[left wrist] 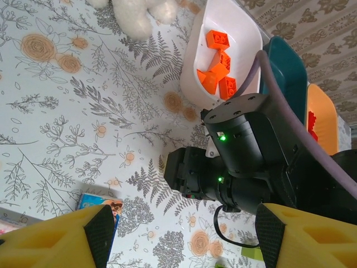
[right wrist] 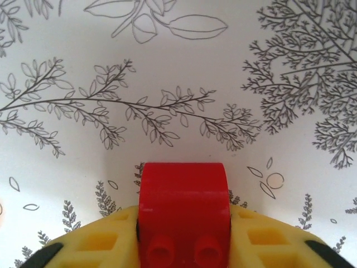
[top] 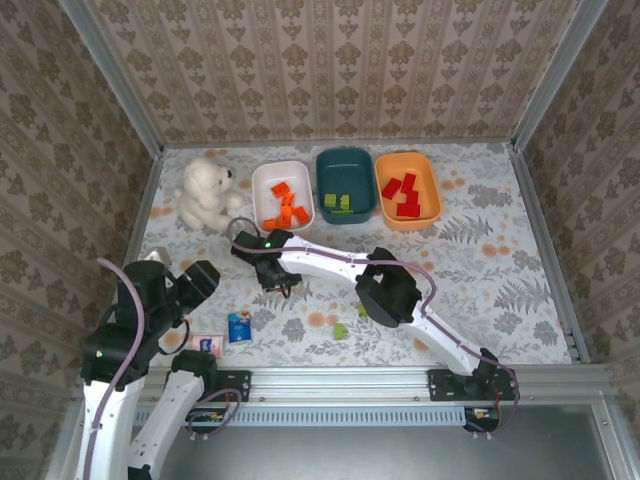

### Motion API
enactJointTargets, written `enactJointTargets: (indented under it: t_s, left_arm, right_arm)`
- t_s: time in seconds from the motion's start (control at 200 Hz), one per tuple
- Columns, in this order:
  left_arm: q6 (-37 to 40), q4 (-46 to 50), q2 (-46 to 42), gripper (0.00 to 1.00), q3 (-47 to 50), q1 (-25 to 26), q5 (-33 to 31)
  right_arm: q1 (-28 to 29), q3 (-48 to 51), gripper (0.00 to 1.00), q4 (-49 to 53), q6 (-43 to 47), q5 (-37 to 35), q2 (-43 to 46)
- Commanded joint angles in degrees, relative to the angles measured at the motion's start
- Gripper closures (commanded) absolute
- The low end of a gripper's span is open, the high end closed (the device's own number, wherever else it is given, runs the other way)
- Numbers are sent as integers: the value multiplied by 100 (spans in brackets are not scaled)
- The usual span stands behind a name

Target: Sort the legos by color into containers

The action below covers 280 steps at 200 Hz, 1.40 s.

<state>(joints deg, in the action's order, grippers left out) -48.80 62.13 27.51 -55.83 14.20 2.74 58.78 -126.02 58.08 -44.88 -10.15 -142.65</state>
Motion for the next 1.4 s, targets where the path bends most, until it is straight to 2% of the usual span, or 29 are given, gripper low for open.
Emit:
enactJointTargets:
  t_s: [0.0, 0.21, 0.37, 0.51, 0.67, 0.825, 0.96, 1.07, 1.235, 1.395]
  left_arm:
    - [91, -236, -2, 29, 121, -24, 159]
    - [114, -865, 208, 28, 322, -27, 659]
    - [14, -2021, 804, 27, 645, 127, 1226]
    - [45, -3076, 1733, 27, 620, 668, 1264]
    - [350, -3816, 3142, 24, 21, 1583, 1150]
    - [276, -4369, 4193, 24, -452, 1949, 1150]
    - [320, -4498, 4746, 24, -835, 2091, 1185]
    - [351, -4474, 4983, 24, -1040, 2148, 1185]
    - [292, -4510, 5124, 24, -1095, 2212, 1139]
    - [268, -4420, 5094, 24, -1063, 2240, 1037]
  right_arm:
    - [-16, 155, 78, 172, 153, -289, 142]
    - [-367, 1038, 84, -314, 573, -765, 1746]
    - [-1494, 2329, 86, -749, 766, -717, 3378]
    - [-2697, 2916, 86, -1048, 1324, -173, 3942]
    - [-3861, 2703, 86, -1026, 1696, 478, 3611]
    - [-4448, 1936, 87, -740, 1776, 637, 2735]
    - [-4716, 1578, 87, -723, 1699, 569, 2222]
    - [-4858, 1157, 86, -774, 1777, 794, 1774]
    - [-4974, 696, 86, -1069, 1878, 1243, 1276]
    - [-4952, 468, 88, -887, 1845, 1376, 1030]
